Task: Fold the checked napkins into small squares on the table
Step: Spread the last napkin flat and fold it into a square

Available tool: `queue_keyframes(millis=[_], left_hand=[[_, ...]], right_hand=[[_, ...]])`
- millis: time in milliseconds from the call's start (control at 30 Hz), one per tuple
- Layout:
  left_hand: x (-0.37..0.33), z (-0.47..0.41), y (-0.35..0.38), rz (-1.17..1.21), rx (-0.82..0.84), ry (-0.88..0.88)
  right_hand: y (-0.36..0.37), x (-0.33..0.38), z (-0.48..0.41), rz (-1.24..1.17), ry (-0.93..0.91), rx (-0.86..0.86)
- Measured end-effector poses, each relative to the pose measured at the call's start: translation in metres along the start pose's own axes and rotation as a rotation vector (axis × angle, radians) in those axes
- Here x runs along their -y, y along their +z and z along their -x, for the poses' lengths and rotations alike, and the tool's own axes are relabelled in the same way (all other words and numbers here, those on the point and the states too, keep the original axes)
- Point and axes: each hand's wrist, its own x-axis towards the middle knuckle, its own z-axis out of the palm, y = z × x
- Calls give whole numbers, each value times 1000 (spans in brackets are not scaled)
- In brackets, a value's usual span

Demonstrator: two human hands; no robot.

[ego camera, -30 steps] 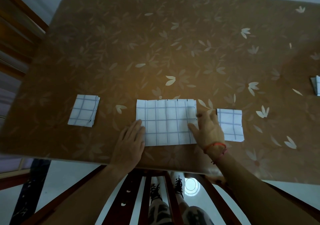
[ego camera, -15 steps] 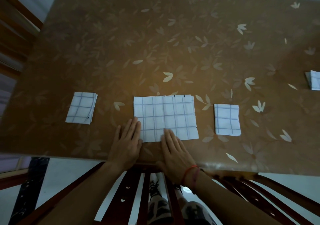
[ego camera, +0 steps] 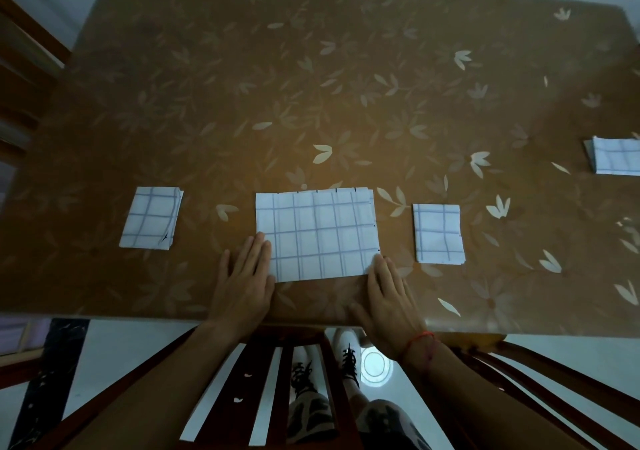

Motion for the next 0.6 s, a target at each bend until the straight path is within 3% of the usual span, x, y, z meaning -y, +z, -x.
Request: queue_keyframes(millis=[233,433,600], left_hand=[[-17,-6,-15,106,-165,155],[-31,-8,-11,189,-155,185],[-31,-10,-13,211,-148,180]], right_hand=[[-41,-4,-25,-380,207,-118],[-69,-14,-46,-666,530,61],[-69,-24,-61,-925,697,95]])
